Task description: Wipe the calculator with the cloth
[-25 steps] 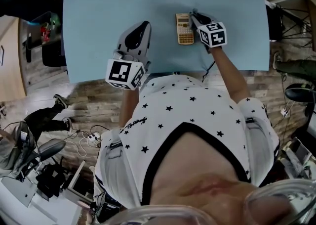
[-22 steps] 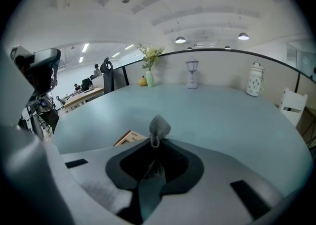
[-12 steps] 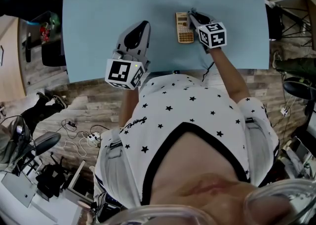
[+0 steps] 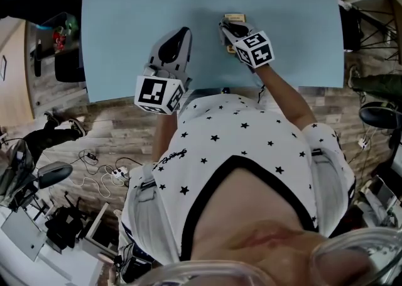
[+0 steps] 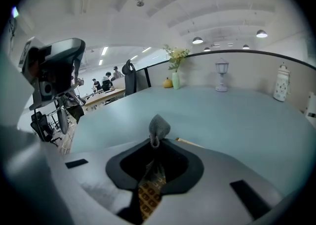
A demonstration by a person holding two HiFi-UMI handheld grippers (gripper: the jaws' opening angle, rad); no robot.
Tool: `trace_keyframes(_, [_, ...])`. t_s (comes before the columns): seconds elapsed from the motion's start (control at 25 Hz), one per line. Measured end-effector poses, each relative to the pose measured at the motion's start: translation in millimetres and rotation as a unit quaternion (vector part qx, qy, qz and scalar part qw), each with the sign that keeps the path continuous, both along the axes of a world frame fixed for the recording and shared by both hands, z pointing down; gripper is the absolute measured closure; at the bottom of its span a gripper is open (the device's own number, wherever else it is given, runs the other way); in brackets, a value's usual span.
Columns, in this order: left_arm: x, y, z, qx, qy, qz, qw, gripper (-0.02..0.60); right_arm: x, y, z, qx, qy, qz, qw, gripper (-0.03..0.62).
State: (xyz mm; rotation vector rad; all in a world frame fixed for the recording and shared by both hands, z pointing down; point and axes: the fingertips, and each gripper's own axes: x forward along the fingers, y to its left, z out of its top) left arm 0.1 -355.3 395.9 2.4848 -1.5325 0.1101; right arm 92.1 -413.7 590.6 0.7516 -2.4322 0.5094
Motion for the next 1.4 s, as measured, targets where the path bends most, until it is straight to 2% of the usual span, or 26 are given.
trace_keyframes(0.4, [-3, 7, -1, -0.001, 0.0, -0.005, 1.0, 0.551, 20, -7, 9, 0.001, 0.021, 0.019, 1.0, 0.546])
trace_keyframes(0.96, [13, 9, -1, 0.003, -0.001, 0.022, 0.9997, 0.551, 91, -19, 20, -0.009, 0.035, 0.113, 0.993, 0.546])
trace_keyframes(1.16, [11, 17, -5, 0.006, -0.002, 0.022, 0.9997, 0.551, 89, -18, 17, -0.004, 0.035, 0.117, 0.993, 0.546])
trace_keyframes(1.28, [11, 21, -6, 0.007, -0.002, 0.022, 0.9997, 0.551, 83, -15, 4, 0.003, 0.016, 0.12, 0.993, 0.546])
trace_keyframes(1.4, [13, 24, -4, 0.004, -0.001, 0.024, 0.9997, 0.551, 65, -4, -8, 0.004, -0.012, 0.104, 0.995, 0.546])
